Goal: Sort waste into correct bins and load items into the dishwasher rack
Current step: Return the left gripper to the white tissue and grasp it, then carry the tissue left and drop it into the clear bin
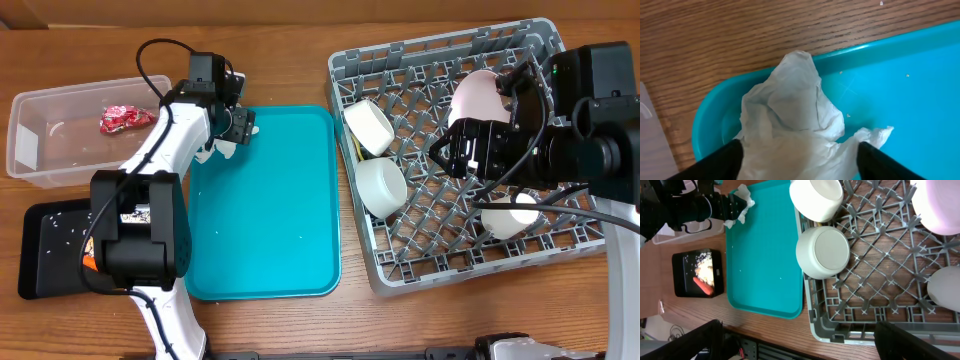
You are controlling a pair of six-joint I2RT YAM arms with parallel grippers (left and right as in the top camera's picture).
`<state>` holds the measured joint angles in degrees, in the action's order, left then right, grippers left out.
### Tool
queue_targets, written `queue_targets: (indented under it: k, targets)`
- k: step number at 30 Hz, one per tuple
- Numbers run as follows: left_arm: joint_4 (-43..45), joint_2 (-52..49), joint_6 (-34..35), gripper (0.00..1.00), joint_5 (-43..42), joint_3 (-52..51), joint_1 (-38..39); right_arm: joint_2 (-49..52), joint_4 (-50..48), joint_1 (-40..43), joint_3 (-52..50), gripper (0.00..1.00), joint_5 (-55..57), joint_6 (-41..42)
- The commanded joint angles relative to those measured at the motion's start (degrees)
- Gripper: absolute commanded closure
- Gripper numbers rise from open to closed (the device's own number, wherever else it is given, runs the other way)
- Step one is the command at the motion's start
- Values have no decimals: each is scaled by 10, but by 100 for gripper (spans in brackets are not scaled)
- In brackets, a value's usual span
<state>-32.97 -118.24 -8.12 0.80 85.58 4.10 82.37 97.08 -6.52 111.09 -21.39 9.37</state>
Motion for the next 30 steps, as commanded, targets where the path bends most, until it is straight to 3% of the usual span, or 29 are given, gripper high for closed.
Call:
queue_targets:
  k: [1,4,10,18,23,26,30]
  targets:
    - [-9,-19,-7,29,0,7,-2,0,-4,-2,3,0,3,-4]
    - [-20,-34,-6,40,-9,7,-2,0,-5,-2,3,0,3,-4]
    - [-42,-18,11,85,-35,19,-2,0,-5,-2,3,0,3,-4]
    - [-131,98,45,96,-52,76,-2,-1,0,-2,3,0,3,-4]
    - [-161,176,45,96,12,84,-17,0,-1,-2,3,0,3,-4]
    - [-164,192,45,96,63,84,-46,0,-1,-2,3,0,3,-4]
    - [-153,162,76,96,65,81,-118,0,0,-2,3,0,3,-3]
